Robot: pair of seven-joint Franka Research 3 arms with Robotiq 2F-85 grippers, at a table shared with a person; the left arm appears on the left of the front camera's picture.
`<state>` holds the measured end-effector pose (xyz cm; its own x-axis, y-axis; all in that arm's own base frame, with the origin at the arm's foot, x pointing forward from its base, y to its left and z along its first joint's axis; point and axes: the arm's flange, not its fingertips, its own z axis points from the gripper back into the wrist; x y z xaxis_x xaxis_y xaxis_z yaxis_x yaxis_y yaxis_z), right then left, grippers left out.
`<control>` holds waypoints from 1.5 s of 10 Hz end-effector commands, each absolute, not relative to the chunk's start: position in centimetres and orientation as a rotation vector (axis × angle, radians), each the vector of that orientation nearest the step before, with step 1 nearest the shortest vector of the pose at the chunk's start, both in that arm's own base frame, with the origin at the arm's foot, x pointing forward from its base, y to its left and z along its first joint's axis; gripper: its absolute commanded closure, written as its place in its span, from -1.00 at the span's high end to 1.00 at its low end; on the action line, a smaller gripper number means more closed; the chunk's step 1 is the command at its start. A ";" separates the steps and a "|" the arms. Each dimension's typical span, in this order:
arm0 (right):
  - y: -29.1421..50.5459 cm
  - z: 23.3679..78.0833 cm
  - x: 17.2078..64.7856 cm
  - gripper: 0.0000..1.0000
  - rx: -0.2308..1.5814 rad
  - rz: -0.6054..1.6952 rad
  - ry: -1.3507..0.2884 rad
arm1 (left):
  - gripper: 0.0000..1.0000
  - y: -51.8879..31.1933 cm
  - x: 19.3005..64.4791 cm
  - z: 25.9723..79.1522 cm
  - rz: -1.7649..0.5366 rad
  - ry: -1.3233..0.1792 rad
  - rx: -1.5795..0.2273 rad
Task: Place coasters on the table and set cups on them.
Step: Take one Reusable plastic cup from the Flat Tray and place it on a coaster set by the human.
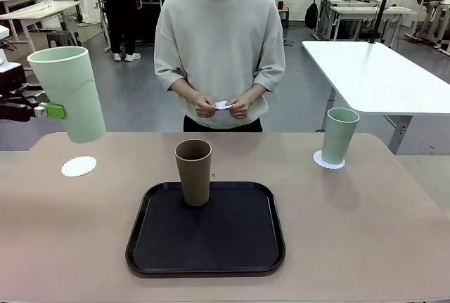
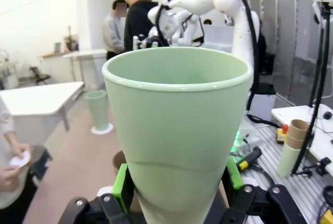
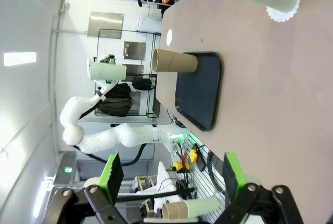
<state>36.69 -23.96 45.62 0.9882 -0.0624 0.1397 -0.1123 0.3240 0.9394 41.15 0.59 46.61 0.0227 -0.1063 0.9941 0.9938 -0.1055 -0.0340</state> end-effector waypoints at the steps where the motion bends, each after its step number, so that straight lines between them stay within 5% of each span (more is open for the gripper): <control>1: -24.0 45.7 36.7 1.00 1.242 0.019 -0.152 | 0.69 5.3 46.4 46.1 -1.322 -1.133 -1.174; 6: -24.0 45.7 36.7 1.00 1.242 0.019 -0.152 | 0.69 15.9 53.6 41.9 -1.254 -1.151 -1.061; 15: -24.0 45.7 36.7 1.00 1.242 0.019 -0.152 | 0.69 17.6 54.3 40.1 -1.228 -1.130 -1.043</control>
<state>36.69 -23.97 45.62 0.9882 -0.0625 0.1396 -0.1122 0.3240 0.9394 54.31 17.50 39.86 0.0071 -0.1524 0.9883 0.9977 0.0677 0.0032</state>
